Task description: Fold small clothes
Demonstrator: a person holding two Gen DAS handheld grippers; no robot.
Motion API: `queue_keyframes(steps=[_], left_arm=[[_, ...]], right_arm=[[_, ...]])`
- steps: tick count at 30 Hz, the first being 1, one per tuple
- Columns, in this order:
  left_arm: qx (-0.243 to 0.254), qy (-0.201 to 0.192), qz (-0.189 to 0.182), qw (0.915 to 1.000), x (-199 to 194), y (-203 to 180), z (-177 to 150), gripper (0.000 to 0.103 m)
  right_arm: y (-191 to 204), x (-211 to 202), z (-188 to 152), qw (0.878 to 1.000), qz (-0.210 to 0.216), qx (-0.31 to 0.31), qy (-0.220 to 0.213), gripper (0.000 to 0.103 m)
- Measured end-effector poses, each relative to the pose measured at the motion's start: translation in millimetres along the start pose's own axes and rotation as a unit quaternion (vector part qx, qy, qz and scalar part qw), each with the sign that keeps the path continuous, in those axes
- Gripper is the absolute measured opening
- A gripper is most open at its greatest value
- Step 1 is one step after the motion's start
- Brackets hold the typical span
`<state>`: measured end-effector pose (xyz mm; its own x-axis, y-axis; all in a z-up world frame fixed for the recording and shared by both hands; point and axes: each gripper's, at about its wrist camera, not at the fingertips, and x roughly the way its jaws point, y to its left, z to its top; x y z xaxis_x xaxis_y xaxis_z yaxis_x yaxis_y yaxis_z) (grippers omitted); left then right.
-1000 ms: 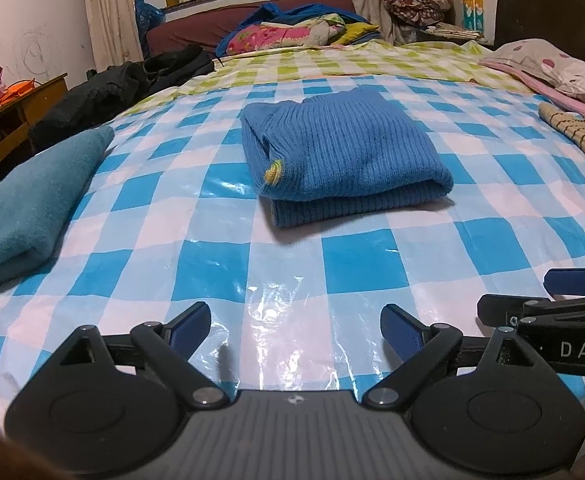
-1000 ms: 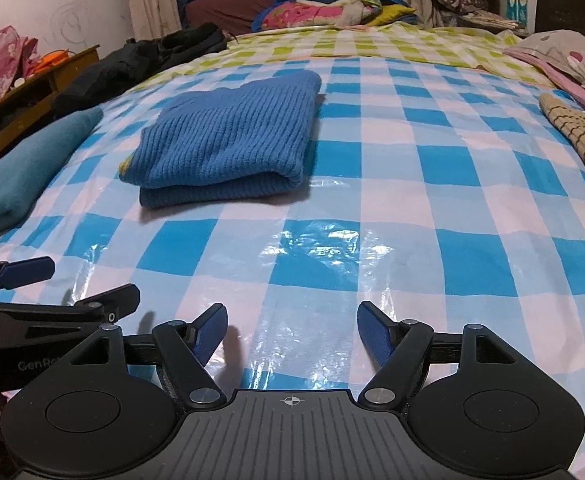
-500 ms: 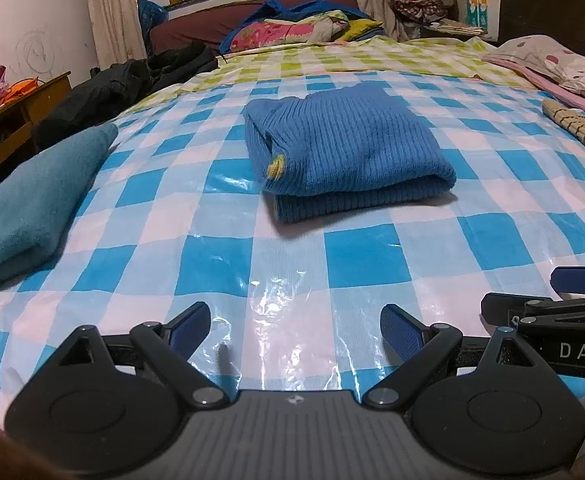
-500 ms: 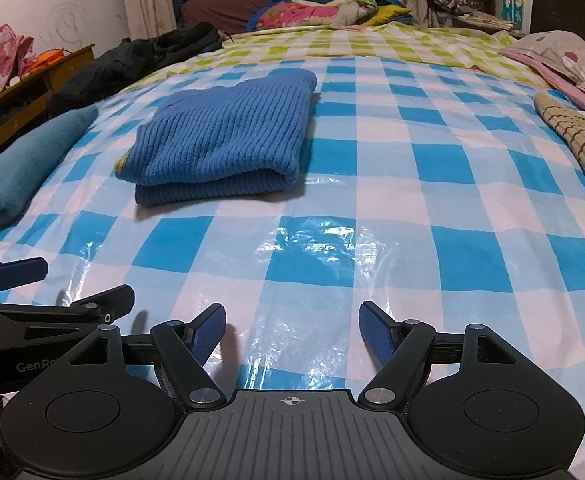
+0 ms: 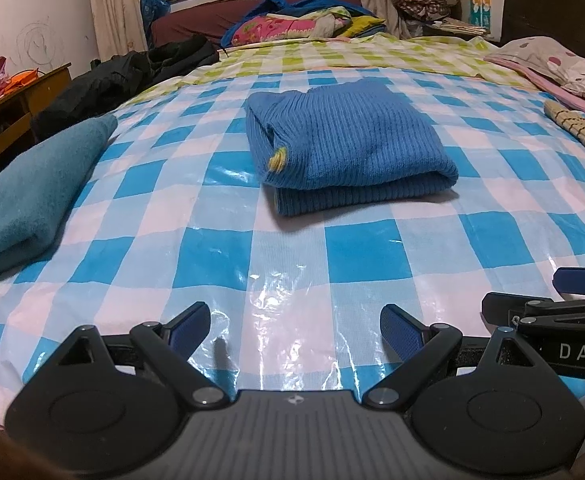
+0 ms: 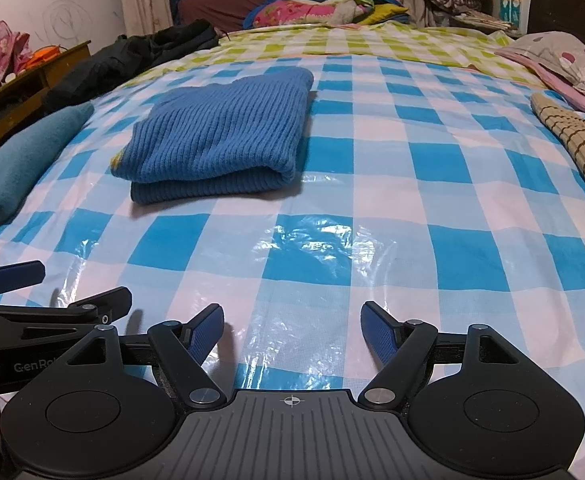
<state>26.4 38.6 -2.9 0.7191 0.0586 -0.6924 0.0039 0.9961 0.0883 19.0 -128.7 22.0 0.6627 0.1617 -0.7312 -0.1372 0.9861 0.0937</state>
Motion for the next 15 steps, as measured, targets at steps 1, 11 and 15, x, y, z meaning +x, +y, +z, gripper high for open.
queue_keyframes(steps=[1, 11, 15], left_arm=[[0.0, 0.0, 0.0, 1.0, -0.1, 0.0, 0.2, 0.097], [-0.002, 0.001, 0.0, 1.0, 0.4, 0.1, -0.7, 0.097], [-0.005, 0.003, -0.001, 1.0, 1.2, 0.7, -0.7, 0.097]], right_arm=[[0.0, 0.0, 0.0, 1.0, 0.0, 0.0, 0.0, 0.077], [0.2, -0.1, 0.3, 1.0, 0.0, 0.0, 0.0, 0.078], [0.2, -0.1, 0.3, 1.0, 0.0, 0.0, 0.0, 0.078]])
